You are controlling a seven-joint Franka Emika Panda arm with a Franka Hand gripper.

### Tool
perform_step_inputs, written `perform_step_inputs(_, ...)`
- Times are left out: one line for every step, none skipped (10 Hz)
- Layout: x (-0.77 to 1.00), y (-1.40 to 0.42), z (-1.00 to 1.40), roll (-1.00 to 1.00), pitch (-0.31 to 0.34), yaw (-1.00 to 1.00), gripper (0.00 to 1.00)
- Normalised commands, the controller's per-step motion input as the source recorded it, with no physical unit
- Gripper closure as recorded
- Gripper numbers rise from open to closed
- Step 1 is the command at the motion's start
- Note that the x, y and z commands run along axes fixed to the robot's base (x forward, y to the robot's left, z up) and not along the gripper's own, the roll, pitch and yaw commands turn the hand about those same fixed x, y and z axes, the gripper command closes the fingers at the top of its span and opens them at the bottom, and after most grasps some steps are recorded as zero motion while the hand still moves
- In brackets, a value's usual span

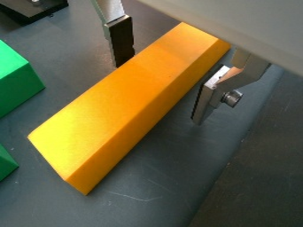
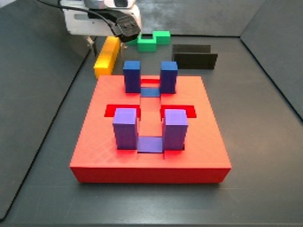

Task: Pick up the yellow object. Move up. Move to above the board. Insert the yellow object.
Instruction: Pick up the yellow object.

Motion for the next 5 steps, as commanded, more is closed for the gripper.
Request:
perform_step_inputs(-0.02, -0.01, -0.03, 0.04, 0.0, 0.0, 0.0)
perform_step_inputs(-0.02, 0.0, 0.0, 0.06, 0.0, 0.0, 0.0)
perform_step_inputs(-0.03, 0.0, 0.0, 0.07, 0.0, 0.0, 0.0)
perform_step_inputs(0.0, 0.0, 0.0, 0.0, 0.0, 0.0, 1.0)
perform_step_inputs(0.0, 0.0, 0.0, 0.0, 0.0, 0.0, 1.0)
